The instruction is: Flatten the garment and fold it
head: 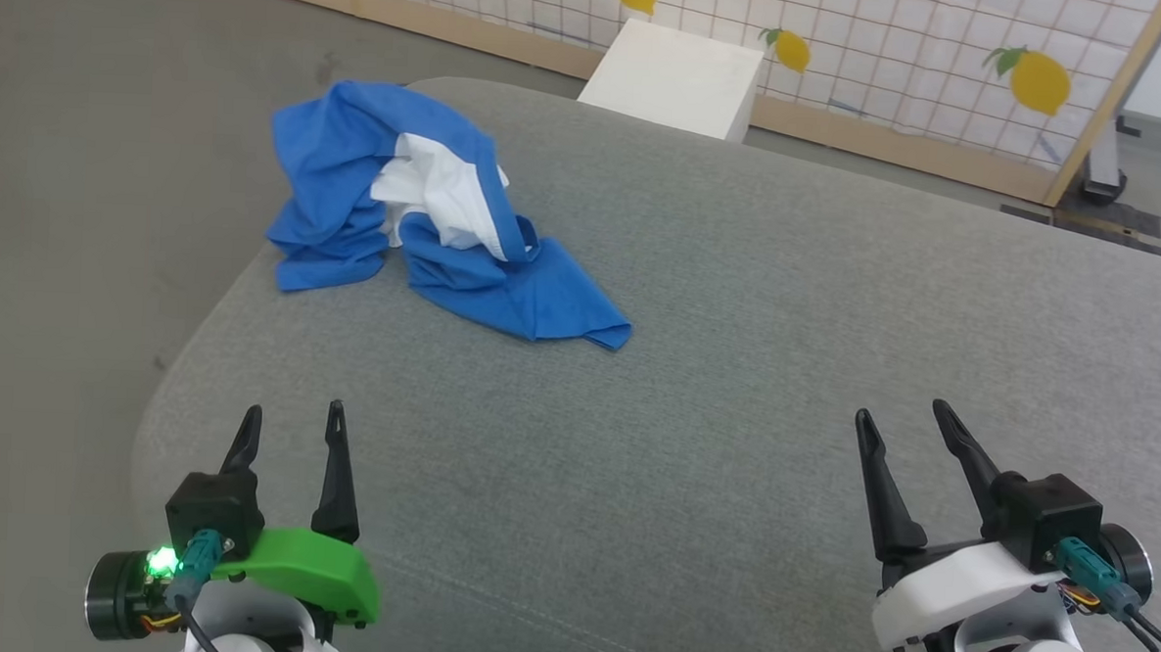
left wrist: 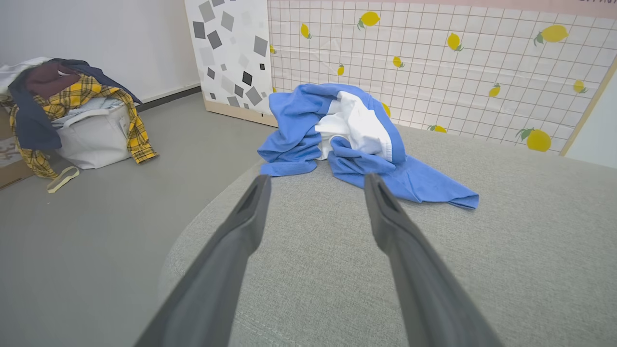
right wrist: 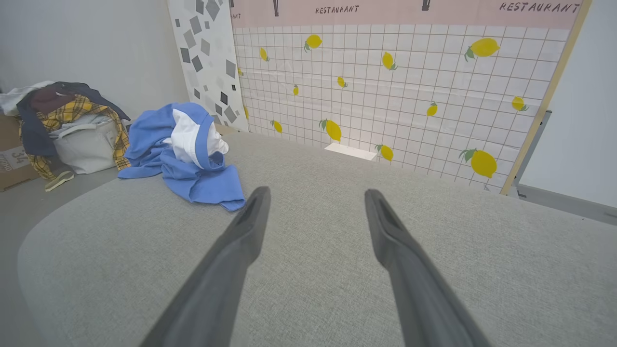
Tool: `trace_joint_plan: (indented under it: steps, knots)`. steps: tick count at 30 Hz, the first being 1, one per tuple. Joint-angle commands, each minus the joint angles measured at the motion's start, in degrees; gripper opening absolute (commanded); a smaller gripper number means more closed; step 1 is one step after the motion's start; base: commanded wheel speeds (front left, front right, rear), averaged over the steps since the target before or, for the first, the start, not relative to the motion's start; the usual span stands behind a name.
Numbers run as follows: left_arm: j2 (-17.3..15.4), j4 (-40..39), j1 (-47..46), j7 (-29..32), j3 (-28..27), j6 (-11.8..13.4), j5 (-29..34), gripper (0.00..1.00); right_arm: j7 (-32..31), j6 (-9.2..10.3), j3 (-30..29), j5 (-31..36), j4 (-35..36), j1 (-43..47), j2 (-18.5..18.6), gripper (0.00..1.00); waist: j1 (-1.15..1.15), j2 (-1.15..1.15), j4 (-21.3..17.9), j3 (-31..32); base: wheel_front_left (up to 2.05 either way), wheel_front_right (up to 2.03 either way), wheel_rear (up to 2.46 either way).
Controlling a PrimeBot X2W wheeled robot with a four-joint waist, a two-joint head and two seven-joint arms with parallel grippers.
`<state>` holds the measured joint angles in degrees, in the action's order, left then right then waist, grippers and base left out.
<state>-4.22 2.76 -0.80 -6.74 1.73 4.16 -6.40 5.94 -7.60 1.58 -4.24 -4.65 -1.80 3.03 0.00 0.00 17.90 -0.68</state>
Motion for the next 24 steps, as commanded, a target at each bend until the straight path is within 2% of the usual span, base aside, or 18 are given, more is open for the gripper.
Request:
trace_joint_plan:
  steps: [1, 24]
  knots:
    - [-0.5, 0.1, -0.2, -0.7, 0.1, 0.5, -0.7, 1.0, 0.6, 0.05, 0.1, -0.7, -0.4, -1.0, -0.1, 1.0, 0.0, 0.0, 0.7, -0.1, 0.0, 0.0, 0.0]
    - [-1.5, 1.7, -0.6, -3.1, 1.4, 2.7, -3.3, 1.0, 3.0, 0.07, 1.0, -2.4, -2.3, -2.5, -0.1, 1.0, 0.0, 0.0, 5.8, -0.3, 0.0, 0.0, 0.0]
